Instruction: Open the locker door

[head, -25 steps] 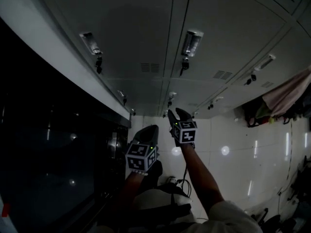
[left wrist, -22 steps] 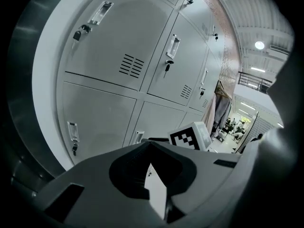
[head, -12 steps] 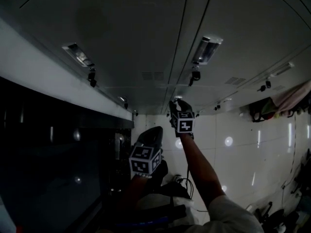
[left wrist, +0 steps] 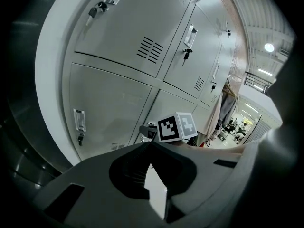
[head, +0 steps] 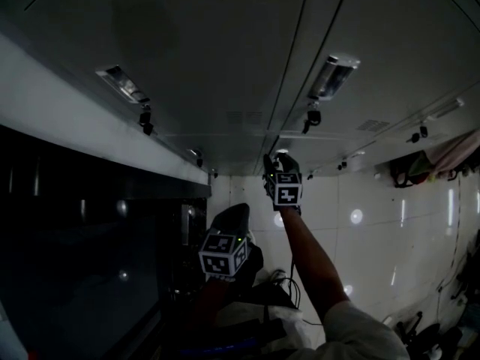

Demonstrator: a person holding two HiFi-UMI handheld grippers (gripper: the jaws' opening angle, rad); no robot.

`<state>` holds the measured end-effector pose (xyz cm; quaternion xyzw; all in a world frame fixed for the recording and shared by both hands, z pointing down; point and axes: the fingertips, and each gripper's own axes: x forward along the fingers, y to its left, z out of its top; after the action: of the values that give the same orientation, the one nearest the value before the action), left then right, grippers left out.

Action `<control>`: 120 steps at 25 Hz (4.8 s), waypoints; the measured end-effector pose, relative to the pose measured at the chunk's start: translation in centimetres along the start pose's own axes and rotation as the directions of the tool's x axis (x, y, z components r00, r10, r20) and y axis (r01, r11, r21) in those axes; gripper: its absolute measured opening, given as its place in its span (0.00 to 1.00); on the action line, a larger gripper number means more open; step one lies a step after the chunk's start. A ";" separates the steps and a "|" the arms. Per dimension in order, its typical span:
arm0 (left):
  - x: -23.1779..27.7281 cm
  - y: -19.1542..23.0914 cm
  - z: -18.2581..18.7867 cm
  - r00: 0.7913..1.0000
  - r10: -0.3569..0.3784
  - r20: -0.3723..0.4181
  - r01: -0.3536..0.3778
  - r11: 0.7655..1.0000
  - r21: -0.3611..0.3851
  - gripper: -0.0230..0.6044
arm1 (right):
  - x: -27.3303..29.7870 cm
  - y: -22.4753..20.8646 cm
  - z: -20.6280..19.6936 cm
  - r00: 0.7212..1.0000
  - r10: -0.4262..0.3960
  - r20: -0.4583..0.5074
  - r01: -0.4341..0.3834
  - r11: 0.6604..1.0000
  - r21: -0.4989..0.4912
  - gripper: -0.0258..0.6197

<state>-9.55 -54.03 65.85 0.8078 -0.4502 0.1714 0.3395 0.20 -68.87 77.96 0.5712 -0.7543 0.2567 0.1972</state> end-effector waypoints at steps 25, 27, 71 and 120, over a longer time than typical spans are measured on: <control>-3.9 -7.7 -6.0 0.998 -0.055 -0.039 0.055 0.998 0.015 0.03 | -12.4 -1.4 -8.6 0.997 -0.038 -0.068 0.037 0.999 -0.014 0.29; -4.1 -8.5 -6.4 0.997 -0.062 -0.042 0.063 0.998 0.022 0.03 | -13.6 -2.1 -9.6 0.995 -0.050 -0.092 0.049 0.999 -0.018 0.29; -2.3 -20.6 -9.8 0.980 -0.162 -0.116 0.176 0.977 0.122 0.03 | -28.3 -26.4 -15.0 0.937 -0.298 -0.185 0.339 0.904 0.261 0.05; -37.6 -27.7 -20.6 0.952 -0.270 0.143 0.250 0.958 0.142 0.03 | -67.3 17.7 -14.6 0.962 0.112 0.248 -0.133 0.989 0.070 0.05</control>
<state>-5.68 -6.50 47.66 0.8907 -0.3542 0.0866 0.2714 1.41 -4.94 46.90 0.5587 -0.7948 0.2285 0.0621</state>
